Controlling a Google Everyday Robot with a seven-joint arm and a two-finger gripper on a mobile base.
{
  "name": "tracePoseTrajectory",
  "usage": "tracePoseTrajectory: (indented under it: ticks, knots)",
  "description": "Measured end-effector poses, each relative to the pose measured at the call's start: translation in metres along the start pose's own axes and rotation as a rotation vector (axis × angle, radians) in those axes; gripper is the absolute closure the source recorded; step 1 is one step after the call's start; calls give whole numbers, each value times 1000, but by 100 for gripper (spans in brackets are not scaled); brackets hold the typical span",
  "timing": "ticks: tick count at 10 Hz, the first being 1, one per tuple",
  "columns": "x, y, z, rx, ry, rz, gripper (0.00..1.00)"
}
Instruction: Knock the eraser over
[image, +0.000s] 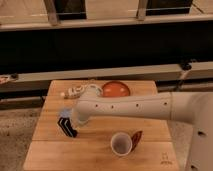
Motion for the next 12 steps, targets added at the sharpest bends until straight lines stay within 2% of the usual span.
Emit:
tracePoseTrajectory:
  ticks: [6,9,12]
  knots:
    - [-22,-23,14,10,-38,-6,98]
    - [-21,-20,11,17,-59,-5,98]
    - [-6,-34,2,18,-68,34,98]
